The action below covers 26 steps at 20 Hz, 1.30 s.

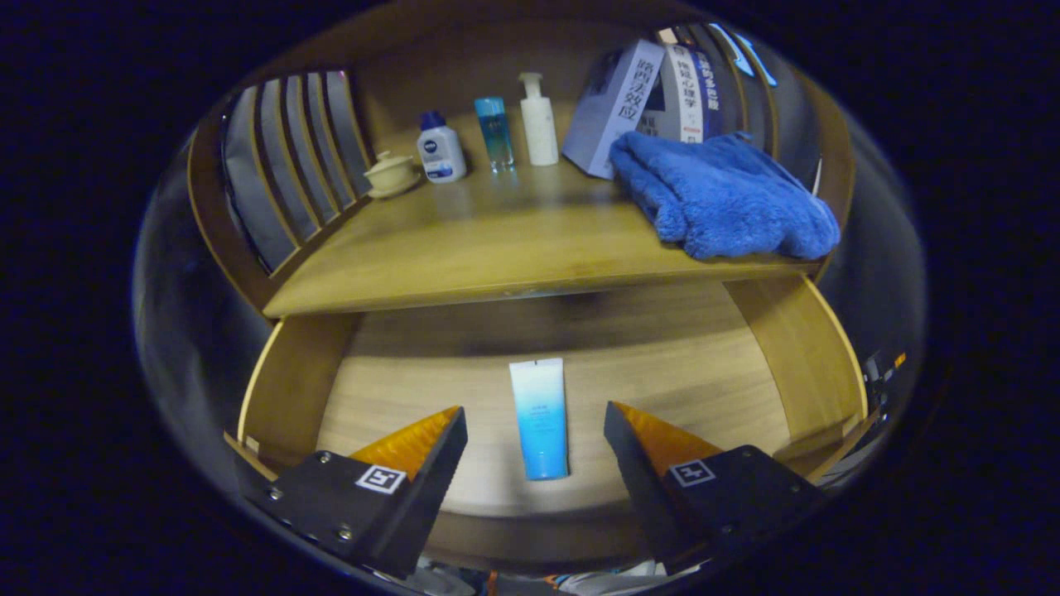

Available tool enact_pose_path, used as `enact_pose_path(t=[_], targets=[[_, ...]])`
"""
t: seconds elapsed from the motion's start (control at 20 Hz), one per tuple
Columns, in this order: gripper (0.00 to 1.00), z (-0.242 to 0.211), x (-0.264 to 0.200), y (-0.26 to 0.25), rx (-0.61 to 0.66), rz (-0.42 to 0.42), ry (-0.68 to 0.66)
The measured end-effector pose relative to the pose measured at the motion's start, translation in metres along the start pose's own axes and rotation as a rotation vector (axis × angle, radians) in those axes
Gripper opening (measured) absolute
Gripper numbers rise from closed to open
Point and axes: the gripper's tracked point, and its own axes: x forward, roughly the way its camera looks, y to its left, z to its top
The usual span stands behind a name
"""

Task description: Pull open the drawer, take out the items inside it, and place them on the countertop above the cabinet.

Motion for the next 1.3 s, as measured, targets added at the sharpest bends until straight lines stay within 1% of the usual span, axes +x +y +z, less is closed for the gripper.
enact_pose_path(t=[0.15, 0.2, 0.3, 0.35, 0.5, 0.65, 0.85, 0.9, 1.05, 1.15, 1.3], targets=[[0.85, -0.014, 0.02, -0.001, -0.023, -0.026, 0.129], [0.82, -0.021, 0.027, -0.001, -0.026, -0.045, 0.167], [0.75, -0.029, 0.033, -0.002, -0.032, -0.055, 0.221], [0.75, -0.029, 0.037, -0.004, -0.04, -0.073, 0.229], [0.43, -0.03, 0.045, -0.002, 0.0, -0.052, 0.271], [0.43, -0.034, 0.046, -0.001, 0.021, -0.033, 0.314], [0.37, -0.03, 0.046, -0.004, 0.043, 0.006, 0.282], [0.29, -0.027, 0.045, -0.006, 0.056, 0.004, 0.269], [0.29, -0.026, 0.039, -0.013, 0.05, -0.025, 0.23], [0.29, -0.02, 0.029, -0.007, 0.067, 0.012, 0.197], [0.29, -0.004, 0.009, 0.004, 0.134, 0.076, 0.127]])
